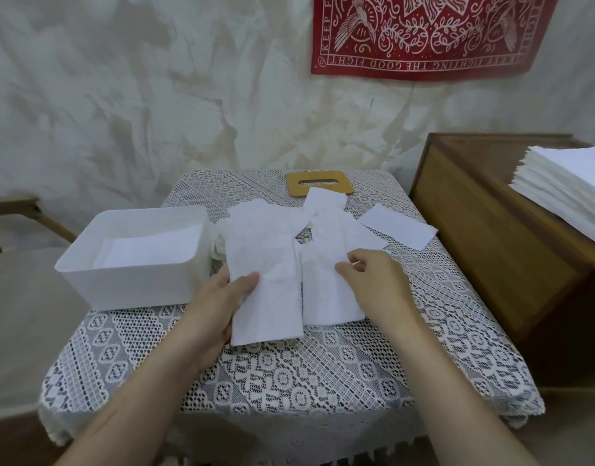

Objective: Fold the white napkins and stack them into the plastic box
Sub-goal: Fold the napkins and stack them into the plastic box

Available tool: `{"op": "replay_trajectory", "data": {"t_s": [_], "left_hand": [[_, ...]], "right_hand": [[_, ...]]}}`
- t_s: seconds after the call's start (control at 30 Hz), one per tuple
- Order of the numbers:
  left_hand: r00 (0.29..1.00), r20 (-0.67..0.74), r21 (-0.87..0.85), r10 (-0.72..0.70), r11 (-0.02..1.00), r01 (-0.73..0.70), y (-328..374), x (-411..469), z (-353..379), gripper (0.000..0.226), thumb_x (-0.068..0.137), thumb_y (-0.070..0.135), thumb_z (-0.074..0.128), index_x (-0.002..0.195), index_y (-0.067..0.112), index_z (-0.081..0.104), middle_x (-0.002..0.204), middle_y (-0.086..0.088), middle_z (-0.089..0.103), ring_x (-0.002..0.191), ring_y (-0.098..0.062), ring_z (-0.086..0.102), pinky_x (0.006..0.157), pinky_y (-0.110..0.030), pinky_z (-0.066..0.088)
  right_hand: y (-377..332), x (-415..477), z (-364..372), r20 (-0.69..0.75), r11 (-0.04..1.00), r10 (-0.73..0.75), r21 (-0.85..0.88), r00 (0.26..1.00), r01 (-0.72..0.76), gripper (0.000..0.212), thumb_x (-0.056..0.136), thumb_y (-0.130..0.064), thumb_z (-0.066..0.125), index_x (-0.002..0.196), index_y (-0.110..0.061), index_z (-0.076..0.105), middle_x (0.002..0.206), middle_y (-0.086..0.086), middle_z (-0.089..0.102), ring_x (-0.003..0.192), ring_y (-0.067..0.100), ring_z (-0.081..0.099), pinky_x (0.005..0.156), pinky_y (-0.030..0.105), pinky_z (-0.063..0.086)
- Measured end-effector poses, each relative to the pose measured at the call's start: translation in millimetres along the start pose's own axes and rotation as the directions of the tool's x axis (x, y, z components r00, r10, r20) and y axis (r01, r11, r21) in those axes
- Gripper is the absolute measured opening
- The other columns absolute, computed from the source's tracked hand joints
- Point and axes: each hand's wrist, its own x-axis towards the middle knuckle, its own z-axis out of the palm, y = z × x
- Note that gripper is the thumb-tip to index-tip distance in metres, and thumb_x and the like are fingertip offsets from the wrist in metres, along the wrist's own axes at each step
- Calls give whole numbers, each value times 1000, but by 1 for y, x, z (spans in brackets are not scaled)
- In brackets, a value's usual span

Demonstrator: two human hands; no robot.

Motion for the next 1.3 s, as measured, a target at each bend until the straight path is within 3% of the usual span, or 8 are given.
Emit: {"op": "replay_trajectory", "data": {"t_s": [0.13,0.3,0.43,0.63,0.93,1.1,1.23,1.3], "left_hand": [[1000,-18,3,6,1000,-6,0,0,2,26,107,25,54,131,20,62,108,2,80,95,-19,78,71,-38,63],[999,-34,-19,38,999,-39,-2,2,11,34,106,33,54,137,20,59,118,4,77,106,-17,75,90,-40,58],[1000,-18,-108,-1,994,-1,-6,2,26,49,104,47,53,143,18,55,132,1,72,119,-18,69,105,-44,52],[1000,29,-158,3,987,1,-7,-2,42,37,107,43,45,127,17,63,119,-4,77,110,-20,74,98,-43,55],[997,67,-60,31,998,-27,-9,-2,37,40,106,41,51,133,14,61,122,-6,76,114,-23,72,103,-48,53],[993,102,-27,65,998,-63,-10,-3,35,31,105,30,53,131,15,63,118,-5,77,109,-22,74,93,-42,58],[991,101,-12,86,996,-85,-13,-3,32,29,105,24,55,131,16,62,118,-6,77,108,-24,75,91,-44,58],[992,91,-6,91,996,-91,-13,-2,32,30,104,23,56,132,16,62,119,-6,77,110,-26,74,93,-46,58]], "right_hand": [[-5,-4,-16,1,866,60,497,998,-52,17,98,-23,65,90,-10,73,90,7,77,80,29,71,72,34,48],[-10,-13,-24,201,627,19,760,979,-169,13,98,-16,65,103,-11,76,99,8,79,81,16,73,59,24,55],[-12,-18,-10,231,667,-24,729,973,-157,12,97,-15,66,98,-9,76,90,4,79,74,11,71,55,20,51],[-15,-20,5,224,743,-30,657,974,-128,10,97,-19,68,96,-12,76,89,6,79,77,15,72,70,29,52],[-17,-21,8,254,755,-113,651,960,-83,9,99,-14,65,95,-13,73,71,-2,74,58,7,66,52,16,46],[-18,-23,10,240,796,-122,603,963,-49,11,98,-16,66,89,-17,73,73,1,75,64,12,69,58,24,49],[-15,-23,14,197,847,-109,532,974,-12,14,90,-30,70,89,-16,69,81,10,77,82,34,74,76,53,57],[-15,-23,14,188,857,-102,515,977,-10,12,91,-31,71,89,-20,67,83,9,77,84,31,75,82,54,57]]}}
